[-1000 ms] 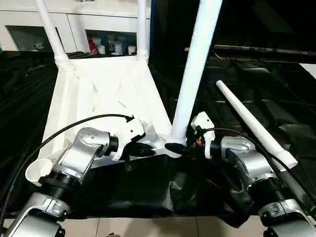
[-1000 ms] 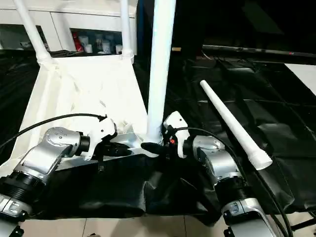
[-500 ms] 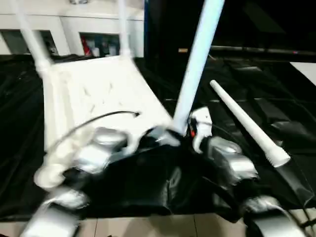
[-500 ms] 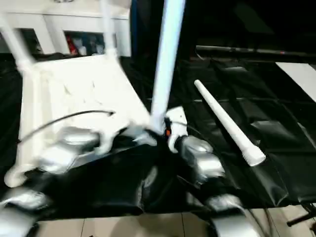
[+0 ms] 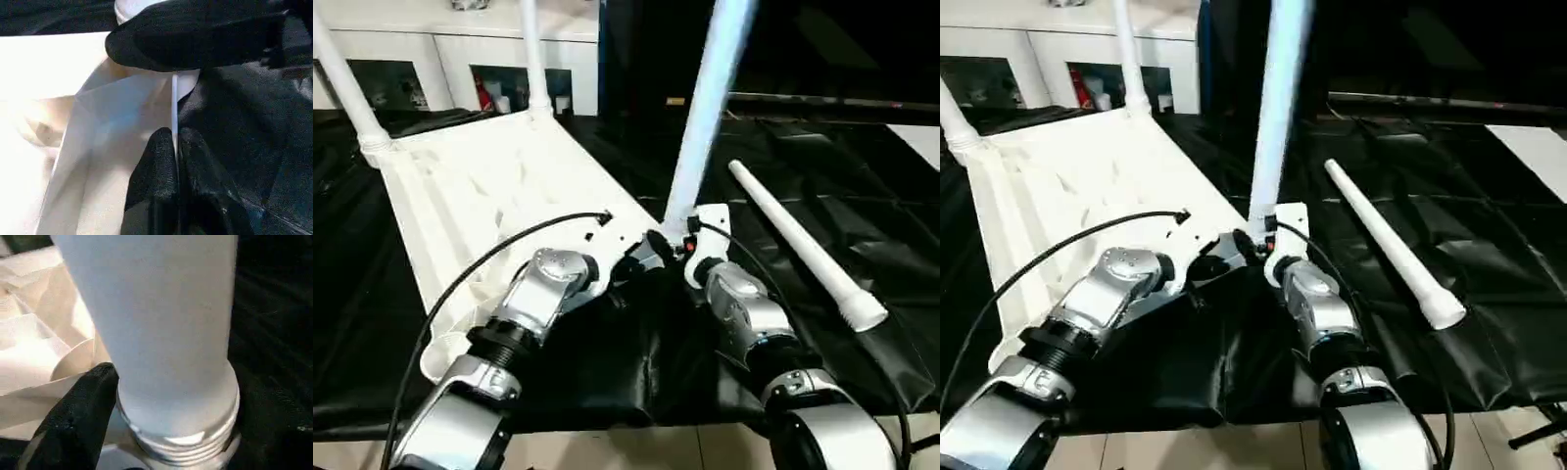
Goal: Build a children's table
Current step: Rotate leg to tighten
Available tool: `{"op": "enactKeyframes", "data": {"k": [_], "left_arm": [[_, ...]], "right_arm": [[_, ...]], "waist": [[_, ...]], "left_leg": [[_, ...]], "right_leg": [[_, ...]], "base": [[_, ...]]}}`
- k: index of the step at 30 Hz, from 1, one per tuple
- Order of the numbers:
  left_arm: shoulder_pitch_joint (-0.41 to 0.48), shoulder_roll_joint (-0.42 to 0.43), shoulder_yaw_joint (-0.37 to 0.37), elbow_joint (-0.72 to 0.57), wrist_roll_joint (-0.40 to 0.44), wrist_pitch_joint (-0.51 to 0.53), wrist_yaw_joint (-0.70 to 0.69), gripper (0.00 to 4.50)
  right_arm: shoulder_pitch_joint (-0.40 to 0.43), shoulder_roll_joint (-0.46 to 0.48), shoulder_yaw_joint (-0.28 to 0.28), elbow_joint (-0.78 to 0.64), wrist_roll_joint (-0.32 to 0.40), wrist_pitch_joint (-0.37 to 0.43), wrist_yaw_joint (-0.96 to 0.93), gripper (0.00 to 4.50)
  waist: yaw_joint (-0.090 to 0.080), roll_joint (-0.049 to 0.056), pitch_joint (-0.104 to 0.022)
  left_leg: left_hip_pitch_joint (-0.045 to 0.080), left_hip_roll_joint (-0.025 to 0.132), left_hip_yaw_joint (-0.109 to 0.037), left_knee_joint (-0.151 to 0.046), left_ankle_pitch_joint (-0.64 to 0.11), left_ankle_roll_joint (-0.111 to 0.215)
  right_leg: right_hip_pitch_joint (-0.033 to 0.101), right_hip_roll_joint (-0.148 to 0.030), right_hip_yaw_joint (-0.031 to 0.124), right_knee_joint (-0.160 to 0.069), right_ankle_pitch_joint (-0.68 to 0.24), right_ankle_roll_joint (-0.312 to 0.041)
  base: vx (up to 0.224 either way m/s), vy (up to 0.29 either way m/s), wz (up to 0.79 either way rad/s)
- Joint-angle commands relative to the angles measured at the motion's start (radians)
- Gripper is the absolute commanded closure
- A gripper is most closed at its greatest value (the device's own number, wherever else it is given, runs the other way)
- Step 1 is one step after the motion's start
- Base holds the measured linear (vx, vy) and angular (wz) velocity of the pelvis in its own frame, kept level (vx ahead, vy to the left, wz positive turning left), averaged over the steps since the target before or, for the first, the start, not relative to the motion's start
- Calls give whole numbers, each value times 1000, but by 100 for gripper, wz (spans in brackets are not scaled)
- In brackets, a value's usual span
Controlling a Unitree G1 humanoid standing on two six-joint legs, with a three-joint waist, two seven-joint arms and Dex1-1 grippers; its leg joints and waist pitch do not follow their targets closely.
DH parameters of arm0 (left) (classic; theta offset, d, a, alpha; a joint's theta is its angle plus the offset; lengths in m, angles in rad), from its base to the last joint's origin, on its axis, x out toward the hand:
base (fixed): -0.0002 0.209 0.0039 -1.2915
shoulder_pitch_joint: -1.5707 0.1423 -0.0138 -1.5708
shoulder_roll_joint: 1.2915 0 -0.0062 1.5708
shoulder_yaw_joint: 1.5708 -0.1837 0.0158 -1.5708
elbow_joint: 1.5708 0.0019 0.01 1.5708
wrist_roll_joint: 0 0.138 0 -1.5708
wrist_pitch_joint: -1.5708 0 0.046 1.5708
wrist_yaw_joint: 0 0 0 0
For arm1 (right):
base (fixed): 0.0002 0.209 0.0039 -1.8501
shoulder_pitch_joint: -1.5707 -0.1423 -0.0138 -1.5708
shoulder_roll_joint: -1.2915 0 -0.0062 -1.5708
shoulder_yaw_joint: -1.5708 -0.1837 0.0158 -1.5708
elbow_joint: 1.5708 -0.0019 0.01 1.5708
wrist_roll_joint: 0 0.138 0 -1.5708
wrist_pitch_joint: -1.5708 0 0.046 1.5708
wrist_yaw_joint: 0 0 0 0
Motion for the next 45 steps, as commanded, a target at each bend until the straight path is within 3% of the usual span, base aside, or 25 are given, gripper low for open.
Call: {"op": "enactKeyframes", "data": {"k": [1, 4, 9, 15, 17, 20, 25, 40, 45], "left_arm": [[27, 11, -11, -21, -28, -52, -41, 450], [35, 40, -18, -37, -21, -44, -59, 450], [58, 111, -14, -81, -58, -58, -203, 450], [105, 183, -39, -174, -141, -76, -422, 450], [110, 194, -40, -191, -151, -65, -445, 450], [112, 199, -38, -192, -148, -68, -448, 450], [116, 208, -35, -197, -150, -68, -459, 450], [121, 215, -27, -195, -146, -65, -457, 450], [109, 185, -16, -161, -128, -49, -384, 450]], "right_arm": [[9, -13, 42, -75, 16, -6, 98, 43], [23, -50, 61, -107, 8, 10, 153, 17], [107, -212, 174, -259, -33, 85, 435, 2], [125, -283, 210, -311, -43, 80, 545, 2], [128, -296, 221, -324, -40, 80, 569, 2], [137, -304, 227, -350, -32, 91, 586, 2], [139, -304, 230, -353, -29, 94, 618, 2], [141, -287, 226, -323, -44, 92, 613, 133], [134, -254, 203, -242, -80, 82, 468, 167]], "waist": [[4, 3, -63], [4, 1, -65], [11, 4, -63], [9, 4, -59], [11, 9, -59], [14, 6, -60], [13, 0, -59], [10, 3, -60], [7, 5, -58]], "left_leg": [[-11, 2, 8, -66, -193, 46], [-13, 4, 9, -63, -163, 56], [-10, 5, 11, -61, -153, 65], [-6, 8, 11, -64, -197, 45], [2, 11, 13, -64, -205, 40], [-1, 9, 13, -64, -187, 44], [-3, 6, 13, -64, -193, 41], [-4, 6, 12, -63, -177, 43], [-4, 6, 12, -64, -194, 30]], "right_leg": [[57, -31, 40, -75, -237, -169], [59, -29, 40, -67, -182, -189], [63, -25, 43, -67, -153, -202], [56, -28, 44, -73, -224, -207], [51, -25, 46, -70, -198, -219], [54, -22, 48, -63, -147, -232], [55, -22, 52, -67, -190, -214], [55, -22, 52, -65, -182, -214], [53, -23, 52, -69, -216, -206]], "base": [[0, 0, 0], [0, 0, 0], [0, 0, 0], [0, 0, 0], [0, 0, 0], [0, 0, 0], [0, 0, 0], [0, 0, 0], [0, 0, 0]]}}
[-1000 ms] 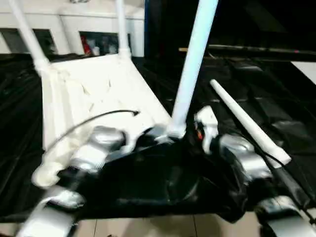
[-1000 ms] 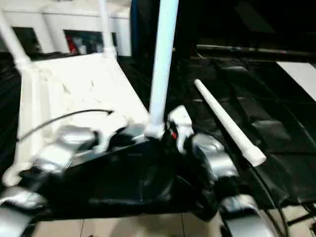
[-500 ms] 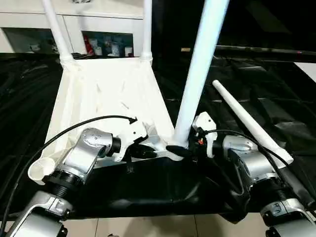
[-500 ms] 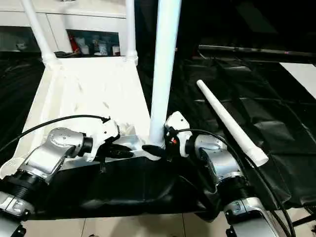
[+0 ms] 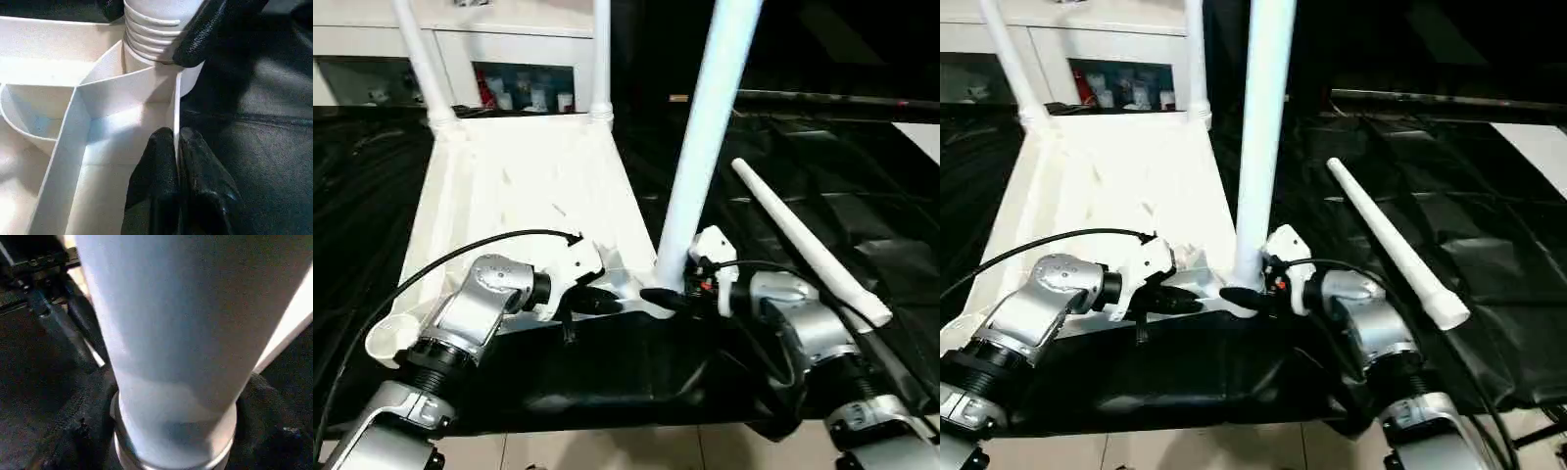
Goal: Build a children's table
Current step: Rotate leg to tighten
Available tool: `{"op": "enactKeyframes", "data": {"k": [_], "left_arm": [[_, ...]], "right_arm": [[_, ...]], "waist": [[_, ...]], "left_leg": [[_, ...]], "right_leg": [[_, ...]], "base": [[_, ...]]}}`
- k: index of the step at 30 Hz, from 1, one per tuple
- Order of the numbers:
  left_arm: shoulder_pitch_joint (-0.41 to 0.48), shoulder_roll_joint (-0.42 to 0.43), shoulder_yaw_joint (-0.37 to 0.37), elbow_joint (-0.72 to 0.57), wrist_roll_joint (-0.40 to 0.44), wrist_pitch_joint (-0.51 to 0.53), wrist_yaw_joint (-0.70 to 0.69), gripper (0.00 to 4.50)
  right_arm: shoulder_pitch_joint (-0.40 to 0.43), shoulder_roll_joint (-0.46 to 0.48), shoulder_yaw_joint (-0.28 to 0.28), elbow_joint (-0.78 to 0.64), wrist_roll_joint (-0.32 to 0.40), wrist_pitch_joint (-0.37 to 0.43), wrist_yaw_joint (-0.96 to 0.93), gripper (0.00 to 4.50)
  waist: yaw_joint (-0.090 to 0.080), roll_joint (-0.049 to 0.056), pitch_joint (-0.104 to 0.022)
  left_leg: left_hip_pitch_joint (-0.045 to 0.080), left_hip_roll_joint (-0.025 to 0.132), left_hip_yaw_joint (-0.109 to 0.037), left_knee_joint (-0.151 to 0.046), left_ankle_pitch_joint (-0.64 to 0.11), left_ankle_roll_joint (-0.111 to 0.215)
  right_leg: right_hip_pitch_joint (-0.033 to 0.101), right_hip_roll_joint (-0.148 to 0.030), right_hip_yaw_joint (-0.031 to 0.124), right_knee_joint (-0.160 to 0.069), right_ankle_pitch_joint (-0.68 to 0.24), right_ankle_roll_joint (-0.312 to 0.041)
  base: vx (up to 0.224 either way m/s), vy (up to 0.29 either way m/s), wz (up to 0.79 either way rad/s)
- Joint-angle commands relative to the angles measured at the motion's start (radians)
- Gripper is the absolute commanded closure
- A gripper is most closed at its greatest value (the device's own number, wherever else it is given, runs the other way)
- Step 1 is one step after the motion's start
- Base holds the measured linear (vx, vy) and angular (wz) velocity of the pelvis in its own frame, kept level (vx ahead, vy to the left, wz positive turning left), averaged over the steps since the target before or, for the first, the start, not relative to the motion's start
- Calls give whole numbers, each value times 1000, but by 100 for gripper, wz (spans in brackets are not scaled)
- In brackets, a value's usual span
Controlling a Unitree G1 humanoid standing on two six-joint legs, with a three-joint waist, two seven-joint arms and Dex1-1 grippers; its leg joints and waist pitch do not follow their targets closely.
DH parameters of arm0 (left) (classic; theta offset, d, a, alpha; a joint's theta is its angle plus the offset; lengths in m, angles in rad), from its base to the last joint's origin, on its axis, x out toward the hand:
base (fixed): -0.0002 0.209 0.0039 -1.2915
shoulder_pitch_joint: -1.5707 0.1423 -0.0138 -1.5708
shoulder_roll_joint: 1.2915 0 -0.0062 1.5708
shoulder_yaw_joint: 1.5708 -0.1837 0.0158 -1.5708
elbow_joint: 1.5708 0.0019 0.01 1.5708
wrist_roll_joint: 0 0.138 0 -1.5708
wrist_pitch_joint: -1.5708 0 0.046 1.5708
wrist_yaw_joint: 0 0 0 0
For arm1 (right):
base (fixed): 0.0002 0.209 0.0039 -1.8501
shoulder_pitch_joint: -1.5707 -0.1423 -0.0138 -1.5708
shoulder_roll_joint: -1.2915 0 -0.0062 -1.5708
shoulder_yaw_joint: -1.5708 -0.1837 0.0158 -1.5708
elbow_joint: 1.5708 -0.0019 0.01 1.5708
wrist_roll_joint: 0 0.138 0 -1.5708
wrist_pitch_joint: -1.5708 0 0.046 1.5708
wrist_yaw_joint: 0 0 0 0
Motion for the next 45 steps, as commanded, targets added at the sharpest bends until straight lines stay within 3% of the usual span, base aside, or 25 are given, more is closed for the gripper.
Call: {"op": "enactKeyframes", "data": {"k": [1, 3, 5, 7, 11, 16, 18, 19, 23, 26, 30, 35, 37, 38, 45], "left_arm": [[-13, -39, 9, 13, -17, 9, 35, 450], [-66, -134, 47, 121, 13, 11, 229, 450], [-98, -192, 65, 177, 18, 24, 322, 450], [-123, -234, 74, 219, 23, 30, 388, 450], [-182, -307, 76, 295, 43, 33, 500, 450], [-205, -323, 78, 328, 56, 17, 511, 450], [-202, -315, 75, 324, 55, 7, 499, 450], [-197, -308, 74, 320, 54, 0, 486, 450], [-164, -260, 70, 286, 42, -54, 400, 450], [-140, -218, 70, 266, 33, -67, 340, 450], [-122, -177, 73, 253, 24, -82, 287, 450], [-80, -110, 70, 178, -27, -102, 123, 450], [-52, -80, 68, 108, -73, -67, 24, 450], [-40, -67, 65, 76, -90, -46, -18, 450], [-25, -57, 55, 51, -95, -34, -47, 450]], "right_arm": [[-6, 7, -34, 77, -38, 8, -120, 169], [-37, 94, -100, 171, -32, 48, -349, 171], [-64, 149, -139, 212, -14, 73, -469, 173], [-87, 190, -165, 242, 0, 84, -549, 173], [-158, 262, -166, 334, -14, 29, -691, 173], [-191, 292, -177, 374, -33, -18, -704, 173], [-194, 298, -183, 368, -24, -32, -678, 173], [-195, 297, -185, 362, -16, -43, -656, 117], [-181, 251, -157, 316, -10, -91, -515, 83], [-154, 196, -125, 265, -23, -82, -397, 49], [-123, 132, -100, 208, -20, -58, -287, 49], [-91, 48, -84, 148, -13, -61, -135, 49], [-86, 25, -72, 132, -12, -67, -73, 49], [-82, 12, -60, 118, -11, -65, -39, 49], [-83, -8, -16, 111, -30, -75, 43, 49]], "waist": [[-2, 2, -58], [-8, 2, -57], [-9, -1, -59], [-10, 4, -58], [-10, 5, -63], [-4, 3, -66], [-2, 2, -66], [-2, 2, -66], [-4, -3, -65], [-6, 0, -64], [-5, 2, -62], [-5, 0, -62], [-3, 2, -64], [-4, 3, -63], [4, 1, -61]], "left_leg": [[-3, -1, 11, -66, -211, 21], [-2, -3, 8, -67, -237, 4], [-1, -6, 6, -67, -239, -9], [-1, -8, 7, -65, -252, -2], [-4, -9, 6, -64, -236, 9], [-7, -10, 9, -63, -208, 32], [-8, -10, 10, -63, -198, 44], [-8, -10, 10, -63, -199, 45], [-12, -8, 8, -65, -216, 54], [-13, -6, 8, -65, -208, 67], [-9, -4, 9, -66, -208, 66], [-11, -2, 8, -66, -206, 68], [-10, 0, 7, -65, -199, 67], [-7, 0, 12, -65, -195, 70], [-4, 1, 13, -66, -191, 61]], "right_leg": [[54, -35, 39, -74, -248, -198], [53, -35, 39, -80, -316, -175], [52, -36, 38, -85, -366, -150], [46, -37, 40, -90, -391, -139], [48, -34, 37, -86, -334, -143], [52, -35, 38, -80, -253, -164], [55, -35, 37, -80, -245, -166], [54, -35, 37, -80, -251, -166], [57, -37, 35, -84, -284, -158], [56, -38, 37, -83, -277, -167], [54, -35, 38, -82, -270, -176], [55, -38, 39, -79, -268, -188], [57, -40, 39, -74, -255, -196], [52, -35, 39, -75, -239, -207], [52, -35, 41, -72, -227, -212]], "base": [[0, 0, 0], [0, 0, 0], [0, 0, 0], [0, 0, 0], [0, 0, 0], [0, 0, 0], [0, 0, 0], [0, 0, 0], [0, 0, 0], [0, 0, 0], [0, 0, 0], [0, 0, 0], [0, 0, 0], [0, 0, 0], [0, 0, 0]]}}
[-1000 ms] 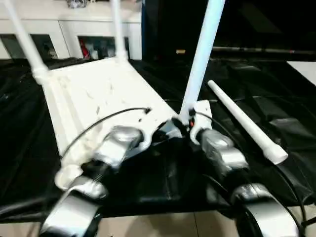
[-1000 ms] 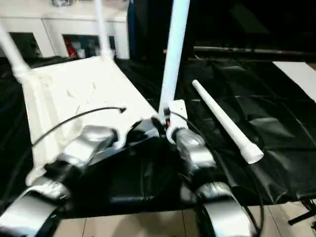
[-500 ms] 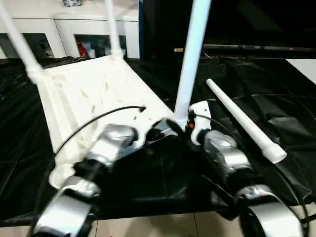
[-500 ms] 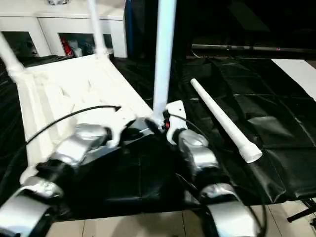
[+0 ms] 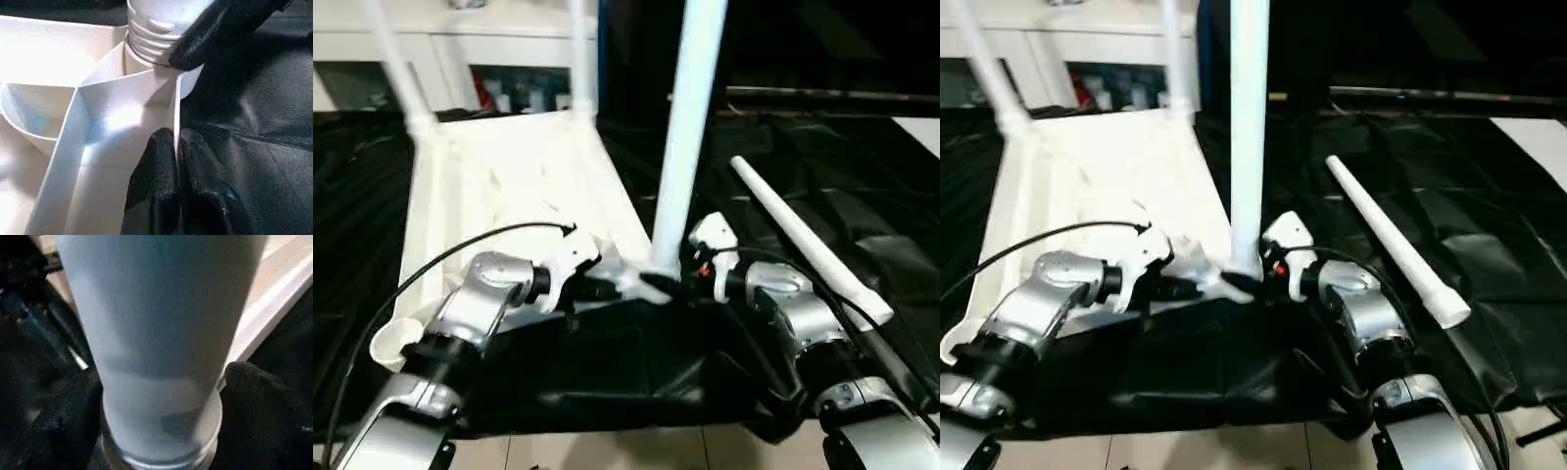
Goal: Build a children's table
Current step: Rotate leg to tighten
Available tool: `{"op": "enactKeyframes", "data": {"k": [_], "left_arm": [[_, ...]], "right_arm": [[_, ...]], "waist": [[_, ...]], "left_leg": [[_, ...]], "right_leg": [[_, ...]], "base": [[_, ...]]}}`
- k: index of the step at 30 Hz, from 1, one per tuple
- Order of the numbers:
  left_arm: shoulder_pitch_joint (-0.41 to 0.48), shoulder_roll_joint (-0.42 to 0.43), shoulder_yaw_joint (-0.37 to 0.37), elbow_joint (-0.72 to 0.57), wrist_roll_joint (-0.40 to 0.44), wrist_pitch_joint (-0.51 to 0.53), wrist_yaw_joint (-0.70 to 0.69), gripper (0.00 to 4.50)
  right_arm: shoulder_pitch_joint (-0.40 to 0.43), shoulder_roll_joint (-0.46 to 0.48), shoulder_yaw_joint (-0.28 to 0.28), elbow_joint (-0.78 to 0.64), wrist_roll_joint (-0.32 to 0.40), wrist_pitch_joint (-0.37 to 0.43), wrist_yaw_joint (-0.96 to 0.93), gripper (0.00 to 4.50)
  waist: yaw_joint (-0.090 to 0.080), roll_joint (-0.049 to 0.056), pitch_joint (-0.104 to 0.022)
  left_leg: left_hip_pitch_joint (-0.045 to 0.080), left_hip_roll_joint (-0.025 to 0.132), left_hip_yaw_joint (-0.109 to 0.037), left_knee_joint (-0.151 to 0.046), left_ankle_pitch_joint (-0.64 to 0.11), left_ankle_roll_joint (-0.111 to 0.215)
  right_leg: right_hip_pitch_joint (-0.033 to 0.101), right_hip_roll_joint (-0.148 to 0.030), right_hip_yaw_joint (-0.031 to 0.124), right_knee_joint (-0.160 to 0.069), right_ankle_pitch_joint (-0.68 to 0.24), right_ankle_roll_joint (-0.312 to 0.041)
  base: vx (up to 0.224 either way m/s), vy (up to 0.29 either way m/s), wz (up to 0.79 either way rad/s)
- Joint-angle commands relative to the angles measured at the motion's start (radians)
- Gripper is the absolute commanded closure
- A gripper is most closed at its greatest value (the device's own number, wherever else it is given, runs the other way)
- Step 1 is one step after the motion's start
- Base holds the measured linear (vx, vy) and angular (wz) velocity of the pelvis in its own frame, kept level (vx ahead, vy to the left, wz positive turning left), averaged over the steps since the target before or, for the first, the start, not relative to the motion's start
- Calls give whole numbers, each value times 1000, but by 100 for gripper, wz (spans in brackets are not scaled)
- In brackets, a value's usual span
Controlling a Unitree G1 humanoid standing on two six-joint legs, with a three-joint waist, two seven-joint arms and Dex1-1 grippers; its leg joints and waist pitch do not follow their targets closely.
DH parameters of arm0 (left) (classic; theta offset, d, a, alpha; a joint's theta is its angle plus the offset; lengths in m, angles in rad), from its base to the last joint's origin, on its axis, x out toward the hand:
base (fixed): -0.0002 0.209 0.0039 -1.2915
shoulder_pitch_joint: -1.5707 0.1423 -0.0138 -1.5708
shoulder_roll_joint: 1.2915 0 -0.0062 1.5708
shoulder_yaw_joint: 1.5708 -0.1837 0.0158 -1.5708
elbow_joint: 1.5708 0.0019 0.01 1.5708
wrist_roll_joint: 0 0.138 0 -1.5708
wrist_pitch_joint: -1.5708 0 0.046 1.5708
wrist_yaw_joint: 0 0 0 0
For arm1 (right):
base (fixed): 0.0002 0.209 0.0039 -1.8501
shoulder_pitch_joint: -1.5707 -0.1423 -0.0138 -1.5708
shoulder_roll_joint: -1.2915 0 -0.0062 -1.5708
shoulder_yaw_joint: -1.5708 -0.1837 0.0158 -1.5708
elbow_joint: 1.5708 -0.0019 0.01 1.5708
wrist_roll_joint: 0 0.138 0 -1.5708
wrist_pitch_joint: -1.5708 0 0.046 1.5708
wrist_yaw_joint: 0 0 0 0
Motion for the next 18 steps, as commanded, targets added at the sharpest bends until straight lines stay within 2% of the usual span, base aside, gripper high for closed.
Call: {"op": "enactKeyframes", "data": {"k": [1, 4, 13, 18], "left_arm": [[3, -30, 8, -19, -79, -21, -22, 450], [8, -27, 11, -27, -78, -16, -22, 450], [16, -25, 17, -42, -69, -5, -31, 450], [21, -31, 13, -46, -65, -4, -23, 450]], "right_arm": [[-6, -10, 7, -8, -13, -10, 23, 49], [-3, -9, 10, -11, -10, -5, 42, 65], [4, -9, -4, -11, 5, -8, 50, 147], [15, 2, -14, -7, 1, -10, 21, 169]], "waist": [[-1, -11, -57], [0, -13, -58], [0, -11, -60], [-1, -13, -60]], "left_leg": [[-4, 2, 12, -63, -194, 59], [-5, 2, 12, -63, -193, 55], [-5, 1, 12, -61, -166, 62], [-5, 1, 12, -61, -174, 58]], "right_leg": [[58, -35, 37, -70, -237, -208], [58, -37, 37, -72, -258, -195], [60, -35, 37, -67, -213, -208], [60, -36, 37, -69, -230, -203]], "base": [[0, 0, 0], [0, 0, 0], [0, 0, 0], [0, 0, 0]]}}
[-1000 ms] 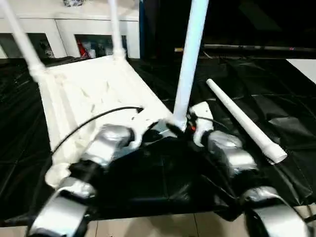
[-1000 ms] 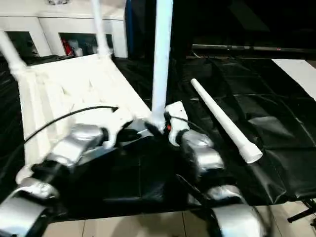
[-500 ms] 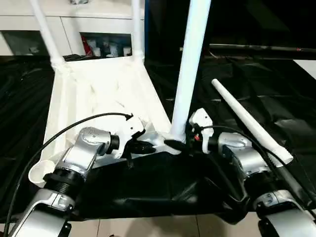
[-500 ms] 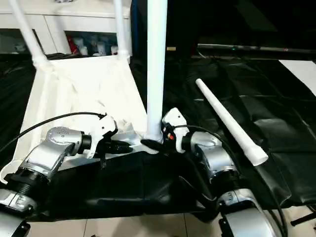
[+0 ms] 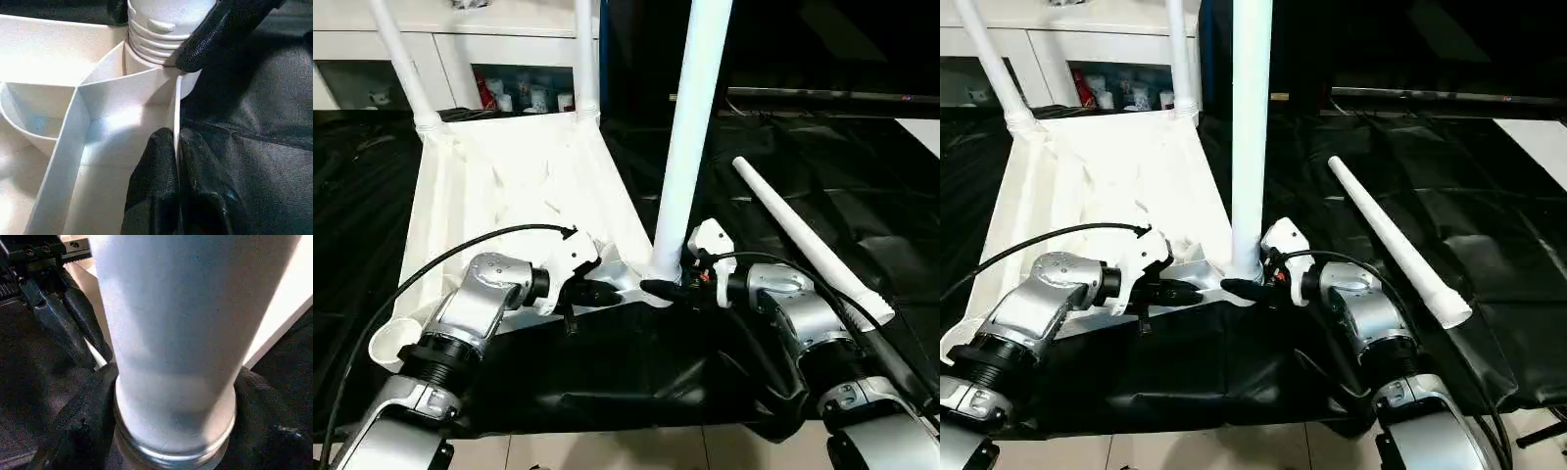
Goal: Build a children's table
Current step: Rotate leg to tighten
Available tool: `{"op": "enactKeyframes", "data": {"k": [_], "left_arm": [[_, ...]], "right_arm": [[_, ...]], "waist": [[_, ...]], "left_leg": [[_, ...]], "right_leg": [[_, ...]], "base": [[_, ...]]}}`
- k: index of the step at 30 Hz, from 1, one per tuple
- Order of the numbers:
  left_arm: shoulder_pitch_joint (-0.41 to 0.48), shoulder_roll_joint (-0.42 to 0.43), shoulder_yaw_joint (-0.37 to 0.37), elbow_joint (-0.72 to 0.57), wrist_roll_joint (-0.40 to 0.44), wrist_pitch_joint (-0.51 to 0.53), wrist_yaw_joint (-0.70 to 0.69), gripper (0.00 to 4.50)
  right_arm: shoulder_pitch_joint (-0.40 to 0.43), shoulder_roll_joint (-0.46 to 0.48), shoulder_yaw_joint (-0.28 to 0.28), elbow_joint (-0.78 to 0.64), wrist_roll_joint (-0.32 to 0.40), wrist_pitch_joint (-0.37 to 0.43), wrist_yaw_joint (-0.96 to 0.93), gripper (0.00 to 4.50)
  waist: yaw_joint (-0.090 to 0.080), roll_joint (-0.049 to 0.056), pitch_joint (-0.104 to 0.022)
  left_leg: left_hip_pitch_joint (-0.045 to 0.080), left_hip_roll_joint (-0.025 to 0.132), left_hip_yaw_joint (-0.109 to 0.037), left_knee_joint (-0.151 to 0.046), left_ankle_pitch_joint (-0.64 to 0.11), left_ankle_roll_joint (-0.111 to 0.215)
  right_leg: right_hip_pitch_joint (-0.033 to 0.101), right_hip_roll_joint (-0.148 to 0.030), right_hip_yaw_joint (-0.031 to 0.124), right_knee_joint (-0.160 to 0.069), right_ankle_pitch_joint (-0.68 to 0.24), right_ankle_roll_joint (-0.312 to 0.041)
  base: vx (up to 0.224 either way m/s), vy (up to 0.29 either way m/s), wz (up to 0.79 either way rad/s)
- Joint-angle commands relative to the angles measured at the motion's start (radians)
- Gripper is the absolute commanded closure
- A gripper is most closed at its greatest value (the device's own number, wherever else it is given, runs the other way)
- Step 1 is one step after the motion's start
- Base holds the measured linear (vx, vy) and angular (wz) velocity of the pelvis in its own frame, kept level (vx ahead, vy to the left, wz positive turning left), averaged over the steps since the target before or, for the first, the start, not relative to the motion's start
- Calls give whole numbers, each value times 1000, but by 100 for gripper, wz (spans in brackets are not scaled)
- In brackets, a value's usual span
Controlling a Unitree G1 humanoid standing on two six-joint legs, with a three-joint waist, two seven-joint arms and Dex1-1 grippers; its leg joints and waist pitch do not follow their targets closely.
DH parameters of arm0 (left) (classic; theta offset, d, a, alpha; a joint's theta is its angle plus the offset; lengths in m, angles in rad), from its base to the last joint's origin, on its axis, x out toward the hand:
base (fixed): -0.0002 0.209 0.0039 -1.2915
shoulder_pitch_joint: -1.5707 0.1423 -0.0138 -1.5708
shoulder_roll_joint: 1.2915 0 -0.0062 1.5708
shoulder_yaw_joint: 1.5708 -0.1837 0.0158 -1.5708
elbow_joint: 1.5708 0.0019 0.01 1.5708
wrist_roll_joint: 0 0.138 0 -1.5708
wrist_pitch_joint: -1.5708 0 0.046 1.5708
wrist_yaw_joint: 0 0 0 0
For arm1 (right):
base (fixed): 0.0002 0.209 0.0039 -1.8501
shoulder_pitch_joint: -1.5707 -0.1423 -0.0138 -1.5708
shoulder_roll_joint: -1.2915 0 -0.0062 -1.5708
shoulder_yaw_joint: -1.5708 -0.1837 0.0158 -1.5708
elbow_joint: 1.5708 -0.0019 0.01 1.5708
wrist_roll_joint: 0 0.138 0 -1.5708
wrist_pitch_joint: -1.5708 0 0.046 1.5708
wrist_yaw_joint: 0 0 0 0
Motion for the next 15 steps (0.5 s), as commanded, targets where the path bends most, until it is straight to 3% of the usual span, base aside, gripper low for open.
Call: {"op": "enactKeyframes", "data": {"k": [1, 4, 9, 11, 13, 15], "left_arm": [[12, -37, 12, -31, -61, -12, -10, 450], [2, -62, 14, -5, -36, -12, 55, 450], [-50, -169, 20, 101, 32, 5, 281, 450], [-89, -233, 21, 163, 63, 24, 411, 450], [-91, -235, 22, 166, 64, 26, 417, 450], [-130, -294, 16, 221, 89, 31, 506, 450]], "right_arm": [[9, 15, -31, 5, 12, -7, -55, 169], [1, 44, -70, 52, 7, -9, -183, 174], [-8, 132, -137, 156, -4, 24, -496, 174], [-31, 186, -167, 201, -1, 44, -641, 174], [-32, 188, -168, 203, -1, 44, -646, 174], [-70, 239, -170, 250, -17, 32, -746, 174]], "waist": [[1, -12, -59], [-3, -12, -58], [-6, -13, -58], [-6, -10, -59], [-5, -11, -60], [-3, -9, -60]], "left_leg": [[-5, 1, 12, -61, -172, 58], [-5, 1, 12, -63, -178, 49], [-1, -3, 11, -64, -197, 24], [-2, -4, 11, -63, -188, 26], [0, -5, 12, -62, -191, 24], [2, -5, 14, -61, -196, 28]], "right_leg": [[59, -37, 38, -69, -230, -202], [57, -36, 37, -71, -248, -197], [55, -37, 37, -80, -324, -162], [54, -35, 38, -79, -301, -161], [53, -34, 37, -79, -297, -161], [50, -33, 38, -81, -286, -162]], "base": [[0, 0, 0], [0, 0, 0], [0, 0, 0], [0, 0, 0], [0, 0, 0], [0, 0, 0]]}}
